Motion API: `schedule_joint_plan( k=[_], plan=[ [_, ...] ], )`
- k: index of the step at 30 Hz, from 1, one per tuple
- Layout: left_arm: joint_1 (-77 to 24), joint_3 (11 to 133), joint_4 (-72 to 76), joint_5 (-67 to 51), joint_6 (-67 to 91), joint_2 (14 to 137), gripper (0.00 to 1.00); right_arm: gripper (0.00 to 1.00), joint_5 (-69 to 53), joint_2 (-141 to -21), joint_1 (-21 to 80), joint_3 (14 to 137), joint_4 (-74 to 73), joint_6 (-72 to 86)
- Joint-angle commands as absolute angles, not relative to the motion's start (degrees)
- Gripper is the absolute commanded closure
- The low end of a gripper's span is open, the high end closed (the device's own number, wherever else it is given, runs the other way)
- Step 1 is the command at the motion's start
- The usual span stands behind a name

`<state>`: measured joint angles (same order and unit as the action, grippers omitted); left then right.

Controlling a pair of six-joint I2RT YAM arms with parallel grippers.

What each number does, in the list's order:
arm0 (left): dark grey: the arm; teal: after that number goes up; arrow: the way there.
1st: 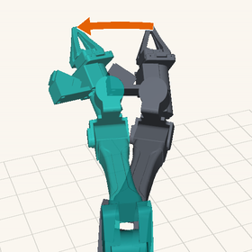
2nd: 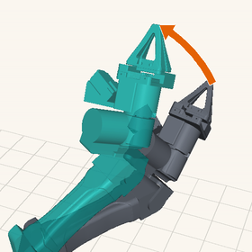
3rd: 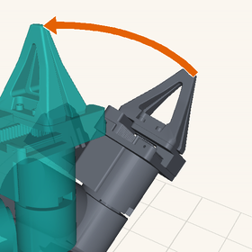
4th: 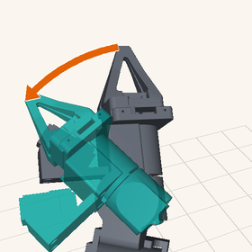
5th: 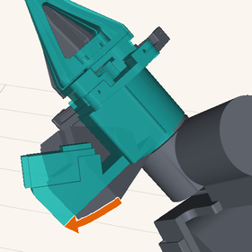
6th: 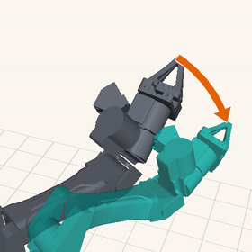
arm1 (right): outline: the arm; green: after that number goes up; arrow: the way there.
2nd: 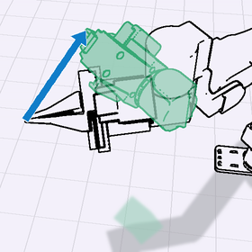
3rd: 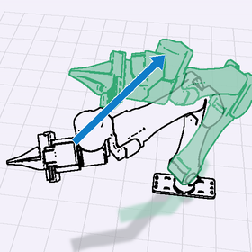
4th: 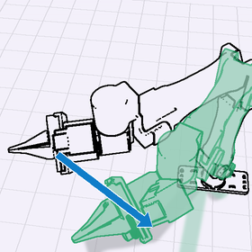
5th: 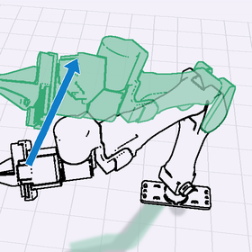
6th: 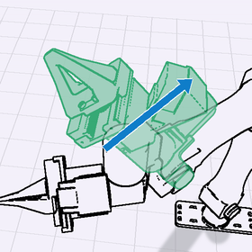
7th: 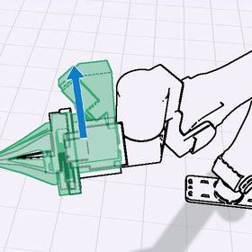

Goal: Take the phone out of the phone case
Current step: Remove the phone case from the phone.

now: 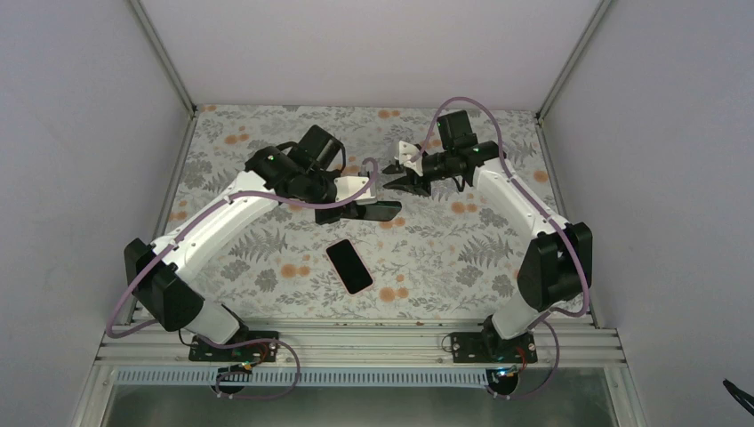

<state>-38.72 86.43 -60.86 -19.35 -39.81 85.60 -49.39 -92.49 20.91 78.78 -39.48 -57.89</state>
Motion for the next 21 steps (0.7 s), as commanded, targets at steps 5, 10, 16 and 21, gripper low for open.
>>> schedule_joint_plan(
  k=[5, 10, 16, 21],
  plan=[
    [-39.8, 87.4, -57.7, -20.6, -39.6, 86.9, 0.98, 0.65, -50.6, -92.6, 21.4, 82.8, -39.9, -56.8],
    [-39.8, 85.5, -57.2, -16.5, -40.0, 84.2, 0.98, 0.62, -49.6, -87.6, 19.2, 78.3, -40.1, -58.9],
    [-39.5, 84.1, -56.3, -13.8, -40.3, 83.3, 0.98, 0.6, -49.3, -84.1, 19.2, 74.1, -43.5, -61.5],
    [-39.5, 84.7, -56.2, -14.4, -39.8, 83.8, 0.98, 0.61, -49.1, -82.8, 19.2, 71.9, -43.8, -61.8]
  ],
)
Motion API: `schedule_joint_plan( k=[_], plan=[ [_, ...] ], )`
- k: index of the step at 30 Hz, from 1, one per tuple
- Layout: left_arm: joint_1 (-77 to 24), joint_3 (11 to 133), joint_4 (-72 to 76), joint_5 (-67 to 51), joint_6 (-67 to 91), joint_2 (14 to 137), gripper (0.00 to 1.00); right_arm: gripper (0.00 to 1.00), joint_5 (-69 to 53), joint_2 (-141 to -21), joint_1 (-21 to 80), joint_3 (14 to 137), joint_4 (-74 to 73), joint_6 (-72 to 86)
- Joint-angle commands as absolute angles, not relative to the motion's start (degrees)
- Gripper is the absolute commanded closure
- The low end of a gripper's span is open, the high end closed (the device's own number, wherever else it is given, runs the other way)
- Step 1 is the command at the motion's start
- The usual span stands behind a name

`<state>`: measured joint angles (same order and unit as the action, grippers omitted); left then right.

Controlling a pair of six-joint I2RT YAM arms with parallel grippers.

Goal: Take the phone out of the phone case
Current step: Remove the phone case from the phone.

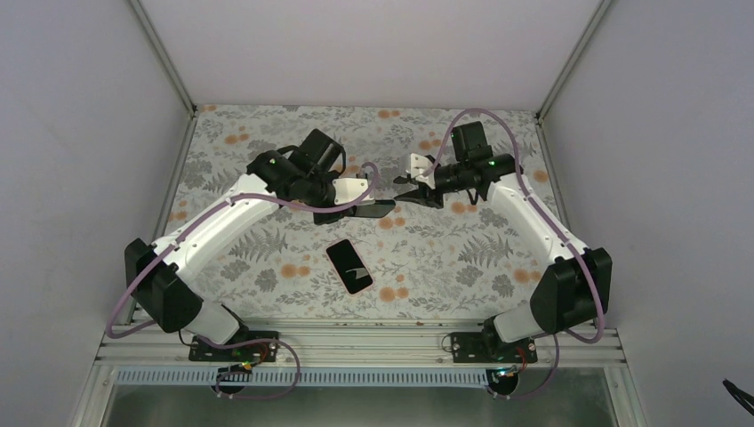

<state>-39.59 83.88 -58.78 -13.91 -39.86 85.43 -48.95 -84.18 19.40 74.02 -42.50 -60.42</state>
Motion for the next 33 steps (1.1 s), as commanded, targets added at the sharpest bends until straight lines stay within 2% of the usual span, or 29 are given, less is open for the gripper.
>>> schedule_joint_plan(
  k=[1, 21, 25, 33],
  plan=[
    [-39.5, 84.9, -56.0, -14.4, -39.8, 83.8, 0.98, 0.6, -49.3, -82.7, 19.2, 71.4, -43.7, -61.7],
    [-39.7, 88.4, -57.9, -18.3, -38.9, 84.7, 0.98, 0.62, -49.3, -84.9, 19.2, 70.3, -39.9, -60.9],
    [-40.5, 89.7, -60.2, -23.1, -38.8, 85.9, 0.98, 0.62, -48.3, -85.2, 19.2, 71.0, -38.8, -60.2],
    [-42.2, 89.6, -59.8, -23.4, -38.7, 86.8, 0.98, 0.62, -49.3, -86.9, 19.8, 74.8, -39.6, -58.9]
  ],
)
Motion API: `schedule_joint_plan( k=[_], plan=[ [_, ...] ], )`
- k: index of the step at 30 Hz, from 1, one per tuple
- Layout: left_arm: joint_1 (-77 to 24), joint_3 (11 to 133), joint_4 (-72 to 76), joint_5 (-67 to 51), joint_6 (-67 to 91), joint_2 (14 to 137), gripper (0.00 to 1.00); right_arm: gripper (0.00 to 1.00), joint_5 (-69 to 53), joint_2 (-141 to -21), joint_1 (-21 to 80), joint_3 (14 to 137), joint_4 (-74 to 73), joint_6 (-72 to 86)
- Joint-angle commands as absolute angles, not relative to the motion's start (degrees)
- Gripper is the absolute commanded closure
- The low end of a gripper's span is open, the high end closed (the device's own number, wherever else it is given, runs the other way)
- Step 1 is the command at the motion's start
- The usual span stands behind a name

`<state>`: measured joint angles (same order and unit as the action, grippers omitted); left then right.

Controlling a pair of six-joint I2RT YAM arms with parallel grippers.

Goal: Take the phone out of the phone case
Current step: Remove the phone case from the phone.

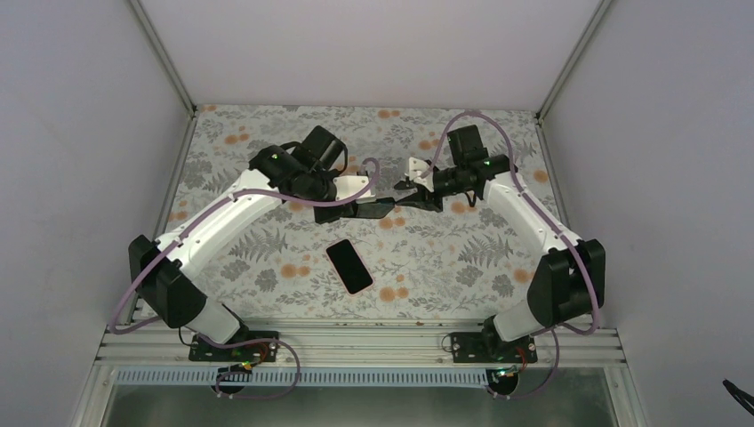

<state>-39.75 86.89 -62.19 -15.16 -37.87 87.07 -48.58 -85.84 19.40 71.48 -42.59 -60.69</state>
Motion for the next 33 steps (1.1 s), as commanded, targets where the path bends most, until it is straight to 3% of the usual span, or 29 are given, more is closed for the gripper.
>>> schedule_joint_plan(
  k=[1, 11, 20, 25, 33],
  plan=[
    [-42.2, 89.5, -59.7, -23.3, -38.6, 86.8, 0.98, 0.62, -49.6, -86.9, 19.9, 75.2, -39.5, -58.6],
    [-43.7, 90.6, -59.6, -24.0, -38.1, 86.8, 0.98, 0.61, -49.2, -89.8, 23.1, 78.5, -40.5, -57.7],
    [-43.9, 92.6, -53.7, -13.4, -37.6, 84.5, 0.98, 0.6, -64.9, -93.5, 27.4, 82.5, -52.2, -63.0],
    [-43.2, 88.9, -44.4, -5.6, -37.9, 83.0, 0.98, 0.61, -76.9, -100.2, 30.1, 89.7, -72.8, -79.3],
    [-38.9, 89.8, -33.4, -3.3, -37.5, 82.1, 0.98, 0.62, -76.7, -99.6, 38.7, 89.7, -72.1, -77.5]
  ],
)
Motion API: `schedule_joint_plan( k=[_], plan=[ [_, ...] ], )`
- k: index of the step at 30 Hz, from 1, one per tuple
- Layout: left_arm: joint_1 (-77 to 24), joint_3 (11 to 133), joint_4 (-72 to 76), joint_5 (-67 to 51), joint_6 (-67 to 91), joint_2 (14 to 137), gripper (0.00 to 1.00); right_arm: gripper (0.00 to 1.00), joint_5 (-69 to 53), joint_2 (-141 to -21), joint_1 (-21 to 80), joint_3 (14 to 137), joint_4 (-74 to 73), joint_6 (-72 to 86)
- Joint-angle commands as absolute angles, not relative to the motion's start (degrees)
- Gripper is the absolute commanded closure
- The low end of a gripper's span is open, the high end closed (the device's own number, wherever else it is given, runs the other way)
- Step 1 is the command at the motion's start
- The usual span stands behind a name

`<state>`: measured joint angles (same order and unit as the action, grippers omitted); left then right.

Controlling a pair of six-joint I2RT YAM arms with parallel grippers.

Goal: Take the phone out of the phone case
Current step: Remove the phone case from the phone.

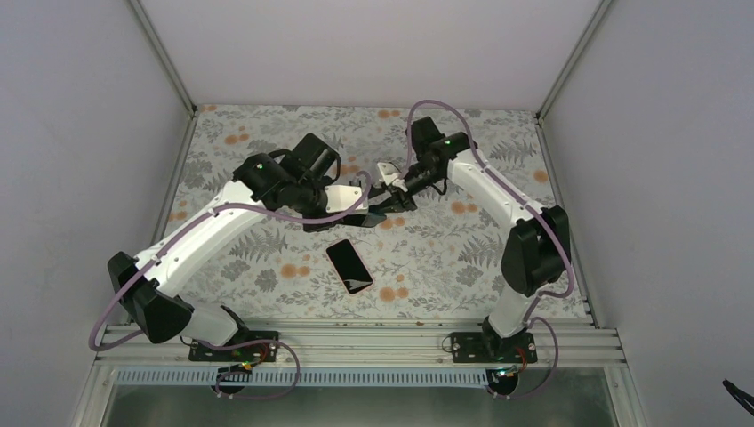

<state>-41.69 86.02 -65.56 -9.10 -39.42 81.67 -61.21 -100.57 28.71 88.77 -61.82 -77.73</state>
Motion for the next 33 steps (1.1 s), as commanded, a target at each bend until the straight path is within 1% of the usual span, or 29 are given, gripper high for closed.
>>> schedule_joint_plan(
  k=[1, 4, 5, 6, 7, 8, 10, 12, 13, 16, 18, 21, 22, 24, 26, 28, 29, 33],
  plan=[
    [-38.8, 89.9, -32.7, -3.2, -37.5, 82.5, 0.98, 0.62, -77.2, -99.7, 39.2, 90.5, -71.9, -76.4],
    [-38.7, 90.7, -32.0, -2.9, -37.5, 83.6, 0.98, 0.63, -77.5, -100.4, 40.9, 92.7, -72.1, -75.1],
    [-38.8, 91.1, -32.1, -2.9, -37.6, 84.0, 0.98, 0.69, -76.9, -100.8, 41.2, 92.9, -72.2, -75.1],
    [-38.7, 91.6, -32.5, -2.9, -37.6, 84.4, 0.98, 0.77, -76.2, -101.1, 41.4, 93.1, -72.4, -75.2],
    [-38.7, 92.0, -33.0, -3.1, -37.5, 84.8, 0.98, 0.89, -75.4, -101.4, 41.4, 93.3, -72.6, -75.5],
    [-38.7, 92.3, -33.5, -3.2, -37.5, 85.0, 0.98, 0.96, -74.7, -101.3, 41.3, 93.5, -72.9, -76.1],
    [-38.5, 92.3, -34.4, -3.6, -37.8, 84.7, 0.98, 0.96, -73.7, -100.1, 40.5, 91.9, -72.1, -77.3],
    [-38.1, 91.1, -34.5, -3.6, -38.4, 83.8, 0.97, 0.97, -73.0, -97.5, 39.0, 88.7, -67.3, -74.2],
    [-38.0, 90.3, -34.4, -3.6, -38.7, 83.3, 0.95, 0.97, -72.2, -96.2, 38.2, 87.2, -64.3, -72.0],
    [-37.5, 88.3, -34.4, -3.2, -39.3, 81.7, 0.85, 0.97, -68.5, -93.3, 35.0, 84.8, -56.5, -63.4],
    [-37.2, 87.0, -34.0, -2.2, -39.2, 80.2, 0.73, 0.97, -63.7, -93.8, 32.9, 85.6, -54.2, -55.6],
    [-36.3, 84.5, -33.0, 0.2, -39.9, 77.7, 0.52, 0.97, -61.4, -98.7, 27.8, 89.2, -58.3, -53.7],
    [-35.8, 83.6, -32.6, 0.5, -40.1, 76.7, 0.46, 0.97, -61.4, -100.5, 25.8, 90.2, -58.9, -52.1],
    [-34.7, 81.9, -32.0, 1.1, -40.6, 74.8, 0.37, 0.97, -62.3, -102.0, 22.6, 90.8, -61.5, -54.7],
    [-33.9, 80.9, -31.9, 1.8, -40.9, 73.4, 0.3, 0.97, -61.6, -101.7, 20.3, 89.7, -58.8, -52.8],
    [-33.7, 80.6, -31.8, 3.2, -41.2, 72.4, 0.25, 0.97, -60.7, -101.1, 18.5, 88.4, -54.6, -48.4],
    [-33.4, 80.5, -31.5, 3.7, -41.1, 71.9, 0.21, 0.97, -58.5, -101.2, 18.3, 88.8, -54.0, -46.2],
    [-33.1, 78.4, -29.1, 2.7, -40.4, 71.1, 0.15, 0.97, -57.1, -103.5, 18.0, 93.6, -55.8, -42.5]
  ],
)
